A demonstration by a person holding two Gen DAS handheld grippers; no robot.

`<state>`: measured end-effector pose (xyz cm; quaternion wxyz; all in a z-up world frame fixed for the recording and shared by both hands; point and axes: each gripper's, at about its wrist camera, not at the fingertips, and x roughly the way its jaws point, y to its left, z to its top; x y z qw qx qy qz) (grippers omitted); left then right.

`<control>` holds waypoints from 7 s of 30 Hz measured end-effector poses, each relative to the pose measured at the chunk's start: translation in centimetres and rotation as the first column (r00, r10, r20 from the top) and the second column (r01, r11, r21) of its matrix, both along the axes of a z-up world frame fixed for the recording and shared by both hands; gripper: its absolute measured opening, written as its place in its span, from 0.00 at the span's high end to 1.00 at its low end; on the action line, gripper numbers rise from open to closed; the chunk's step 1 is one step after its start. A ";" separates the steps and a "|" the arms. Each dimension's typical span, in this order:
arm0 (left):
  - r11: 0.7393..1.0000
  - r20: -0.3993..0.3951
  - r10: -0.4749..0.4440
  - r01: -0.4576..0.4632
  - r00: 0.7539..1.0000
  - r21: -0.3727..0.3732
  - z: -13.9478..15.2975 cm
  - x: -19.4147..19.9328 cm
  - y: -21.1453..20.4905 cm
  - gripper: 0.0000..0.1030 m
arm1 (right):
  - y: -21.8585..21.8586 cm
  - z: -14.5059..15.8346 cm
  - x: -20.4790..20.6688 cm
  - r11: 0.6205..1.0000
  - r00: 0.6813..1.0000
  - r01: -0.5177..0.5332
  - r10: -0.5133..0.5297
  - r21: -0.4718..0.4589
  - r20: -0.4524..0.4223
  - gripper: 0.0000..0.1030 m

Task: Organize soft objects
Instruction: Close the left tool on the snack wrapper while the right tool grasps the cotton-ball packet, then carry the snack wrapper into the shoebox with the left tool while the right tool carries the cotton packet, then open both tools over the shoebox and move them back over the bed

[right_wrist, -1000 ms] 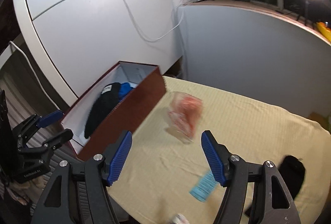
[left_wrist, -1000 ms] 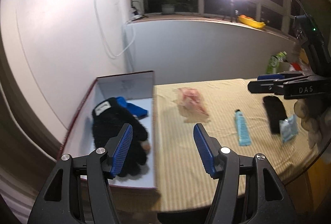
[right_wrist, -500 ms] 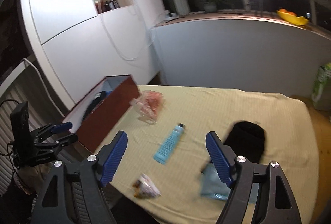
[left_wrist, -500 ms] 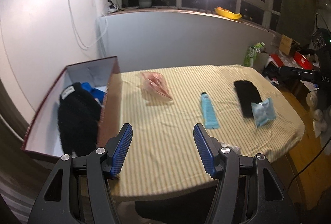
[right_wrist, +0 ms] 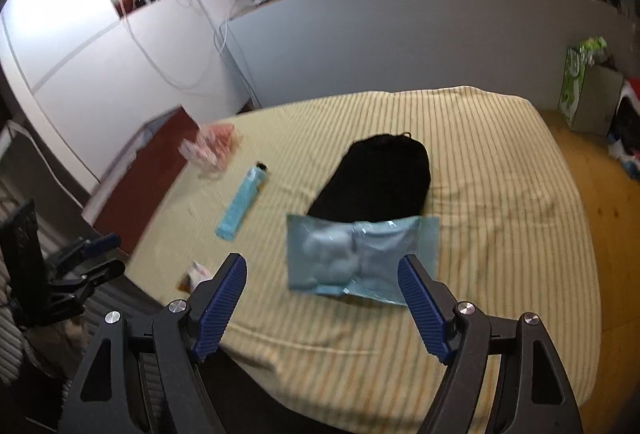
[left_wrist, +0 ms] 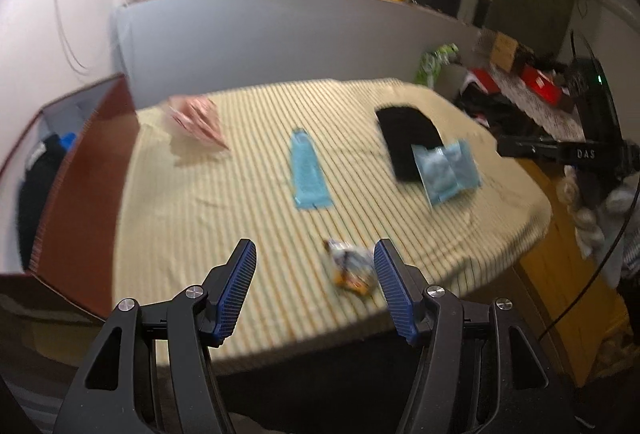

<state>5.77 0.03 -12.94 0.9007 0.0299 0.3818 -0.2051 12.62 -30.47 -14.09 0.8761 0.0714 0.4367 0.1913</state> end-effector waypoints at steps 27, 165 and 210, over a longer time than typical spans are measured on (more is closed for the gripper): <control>0.999 -0.086 -0.017 0.020 0.996 0.027 -2.6 0.1 -2.2 0.41 | -0.6 -6.5 11.0 0.976 0.929 -0.217 0.215 0.029 -0.300 0.28; 0.823 0.193 0.505 -0.537 0.841 0.187 2.4 6.8 23.7 0.60 | 41.4 6.7 17.6 0.833 0.846 -0.530 0.532 -0.161 -0.029 0.76; 0.837 0.185 0.518 -0.540 0.835 0.090 4.4 6.0 22.6 0.34 | 40.0 6.7 15.5 0.854 0.860 -0.499 0.509 -0.149 0.036 0.35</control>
